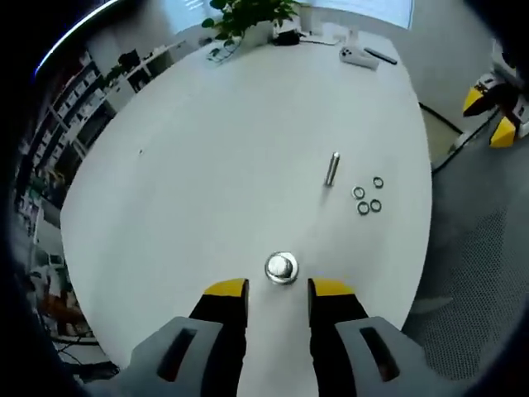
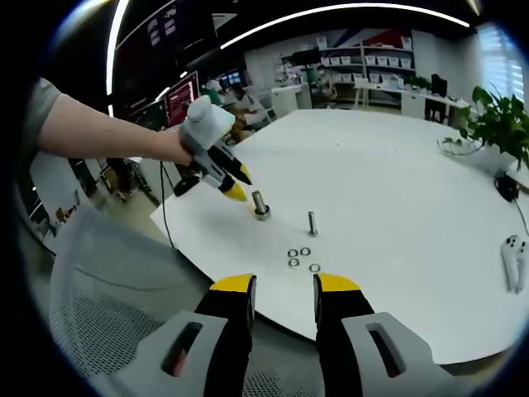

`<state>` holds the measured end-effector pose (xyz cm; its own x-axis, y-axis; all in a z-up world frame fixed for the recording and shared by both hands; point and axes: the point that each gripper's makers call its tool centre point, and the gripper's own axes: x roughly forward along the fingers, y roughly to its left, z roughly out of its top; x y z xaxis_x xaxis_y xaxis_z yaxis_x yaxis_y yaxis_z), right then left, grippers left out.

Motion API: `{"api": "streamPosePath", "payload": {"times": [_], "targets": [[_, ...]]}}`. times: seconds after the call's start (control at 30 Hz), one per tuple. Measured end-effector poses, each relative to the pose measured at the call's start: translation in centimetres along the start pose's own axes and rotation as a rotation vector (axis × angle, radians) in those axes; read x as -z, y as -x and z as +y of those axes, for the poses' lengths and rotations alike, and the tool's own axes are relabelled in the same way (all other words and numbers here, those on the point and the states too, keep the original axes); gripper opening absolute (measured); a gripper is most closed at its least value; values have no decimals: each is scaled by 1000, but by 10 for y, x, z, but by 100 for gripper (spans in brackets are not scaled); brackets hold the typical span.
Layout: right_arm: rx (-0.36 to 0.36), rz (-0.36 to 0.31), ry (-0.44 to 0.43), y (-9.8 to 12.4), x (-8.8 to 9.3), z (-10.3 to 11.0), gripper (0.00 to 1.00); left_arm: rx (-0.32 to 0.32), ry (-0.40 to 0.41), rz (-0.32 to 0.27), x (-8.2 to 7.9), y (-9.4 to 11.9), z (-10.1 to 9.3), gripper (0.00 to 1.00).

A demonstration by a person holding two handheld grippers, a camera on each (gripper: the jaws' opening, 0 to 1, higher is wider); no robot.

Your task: Place the washer onto the threaded stud by aligning its center hole with the stud, sliding it down to the base, and recovering from edge contact or off-axis alignment until the washer reaches the visible bottom stop.

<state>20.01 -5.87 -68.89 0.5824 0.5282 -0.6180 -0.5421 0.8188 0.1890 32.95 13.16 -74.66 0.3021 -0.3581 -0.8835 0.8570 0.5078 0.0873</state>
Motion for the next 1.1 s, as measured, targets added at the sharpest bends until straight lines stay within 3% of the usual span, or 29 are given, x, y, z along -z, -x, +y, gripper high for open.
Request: {"api": "streamPosePath", "payload": {"times": [0.3,0.47,0.67,0.83,1.1], "targets": [[-26,-3,13,-1,-2,5,30,-84,170,-205,-1,54,7,29],[-30,6,18,-2,-1,6,30,-113,236,-308,2,80,-5,31],[-29,-7,10,-1,-3,5,30,-126,351,-365,14,95,-26,33],[-35,-2,17,-1,-2,6,30,-141,375,-391,28,113,-44,34],[-35,12,23,-2,1,7,30,-166,447,-442,44,143,-54,34]]}}
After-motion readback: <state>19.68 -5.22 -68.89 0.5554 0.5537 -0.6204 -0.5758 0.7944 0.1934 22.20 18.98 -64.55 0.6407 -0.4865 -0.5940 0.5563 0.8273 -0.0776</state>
